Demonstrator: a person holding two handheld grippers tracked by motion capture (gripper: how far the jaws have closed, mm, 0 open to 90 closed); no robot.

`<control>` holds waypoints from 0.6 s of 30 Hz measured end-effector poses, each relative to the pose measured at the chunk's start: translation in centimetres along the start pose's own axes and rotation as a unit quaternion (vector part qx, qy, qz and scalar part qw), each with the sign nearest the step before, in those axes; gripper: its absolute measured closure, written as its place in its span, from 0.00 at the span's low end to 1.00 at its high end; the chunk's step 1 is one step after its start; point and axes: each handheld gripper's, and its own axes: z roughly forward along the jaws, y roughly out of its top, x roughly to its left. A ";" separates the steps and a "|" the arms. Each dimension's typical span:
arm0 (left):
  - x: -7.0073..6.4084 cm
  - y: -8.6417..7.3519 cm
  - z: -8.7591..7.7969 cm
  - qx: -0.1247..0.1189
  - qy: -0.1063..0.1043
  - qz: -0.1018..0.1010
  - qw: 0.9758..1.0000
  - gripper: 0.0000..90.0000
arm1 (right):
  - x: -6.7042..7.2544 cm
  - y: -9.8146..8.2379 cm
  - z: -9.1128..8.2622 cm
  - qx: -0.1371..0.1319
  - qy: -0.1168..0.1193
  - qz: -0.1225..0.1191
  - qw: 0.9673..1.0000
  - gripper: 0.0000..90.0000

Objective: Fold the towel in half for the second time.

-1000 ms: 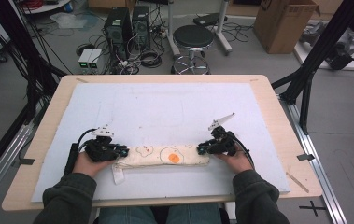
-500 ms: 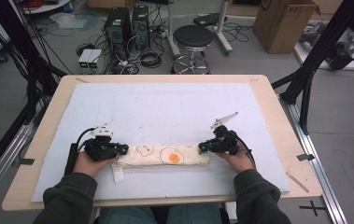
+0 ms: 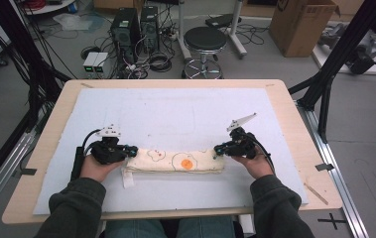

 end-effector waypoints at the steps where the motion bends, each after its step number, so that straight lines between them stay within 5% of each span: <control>1: 0.0 0.0 0.1 -0.002 0.002 -0.003 1.000 0.93 | -0.1 0.1 0.0 0.000 -0.004 0.000 1.000 0.94; 18: 1.9 1.7 1.8 -0.016 0.027 -0.025 0.999 0.93 | -2.9 1.5 0.0 -0.003 -0.029 0.012 1.000 0.94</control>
